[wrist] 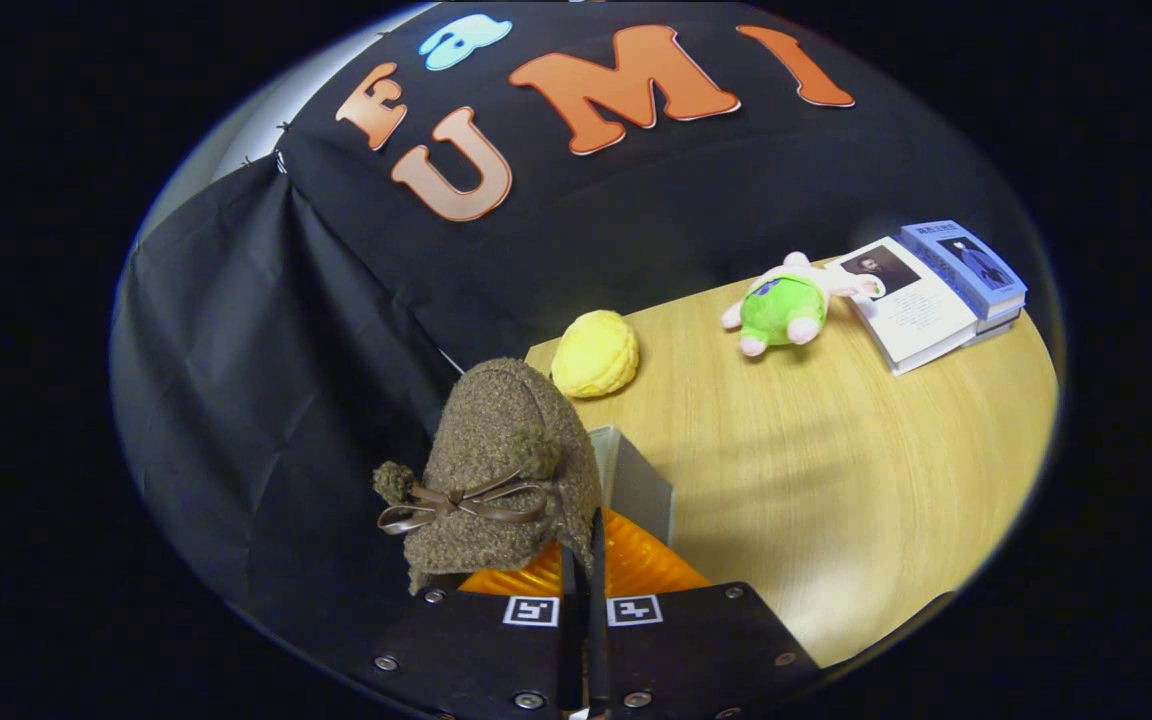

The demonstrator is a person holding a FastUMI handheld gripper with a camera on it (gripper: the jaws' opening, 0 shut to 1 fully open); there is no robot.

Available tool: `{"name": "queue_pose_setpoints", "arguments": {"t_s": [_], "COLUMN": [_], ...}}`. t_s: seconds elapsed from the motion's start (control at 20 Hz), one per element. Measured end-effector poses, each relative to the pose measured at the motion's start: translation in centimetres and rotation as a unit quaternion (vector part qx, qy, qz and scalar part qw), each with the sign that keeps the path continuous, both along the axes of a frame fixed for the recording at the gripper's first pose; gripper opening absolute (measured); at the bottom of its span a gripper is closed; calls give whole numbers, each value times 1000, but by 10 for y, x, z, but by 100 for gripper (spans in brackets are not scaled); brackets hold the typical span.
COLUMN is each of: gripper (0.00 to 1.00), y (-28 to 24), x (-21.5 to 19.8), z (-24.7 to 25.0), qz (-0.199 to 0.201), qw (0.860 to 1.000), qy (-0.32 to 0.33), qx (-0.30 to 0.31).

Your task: Open the storage box then place both shoes into the box .Put the left shoe in first, then the right shoe, with the right side of both shoes facing outward in a uniform manner.

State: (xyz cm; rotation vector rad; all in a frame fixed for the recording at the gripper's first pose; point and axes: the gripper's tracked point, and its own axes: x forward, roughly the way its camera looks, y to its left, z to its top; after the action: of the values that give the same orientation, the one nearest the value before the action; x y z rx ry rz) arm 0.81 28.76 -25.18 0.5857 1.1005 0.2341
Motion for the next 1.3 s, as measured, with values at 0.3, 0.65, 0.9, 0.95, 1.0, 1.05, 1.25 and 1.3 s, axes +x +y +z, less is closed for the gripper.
{"name": "queue_pose_setpoints", "arguments": {"t_s": [0.3,0.65,0.9,0.95,1.0,1.05,1.25,1.3], "gripper": [4,8,35,40,48,52,63,65], "y": [51,64,61,58,51,43,6,-4], "x": [0,-14,-21,-15,-7,-1,15,16], "z": [-18,-56,-61,-55,-46,-36,-6,2], "qz": [23,36,29,13,-3,-18,-58,-61], "qw": [999,996,995,997,998,999,998,997], "qy": [23,62,71,63,48,33,-15,-25], "qx": [-2,-47,-57,-50,-45,-40,-29,-31]}}
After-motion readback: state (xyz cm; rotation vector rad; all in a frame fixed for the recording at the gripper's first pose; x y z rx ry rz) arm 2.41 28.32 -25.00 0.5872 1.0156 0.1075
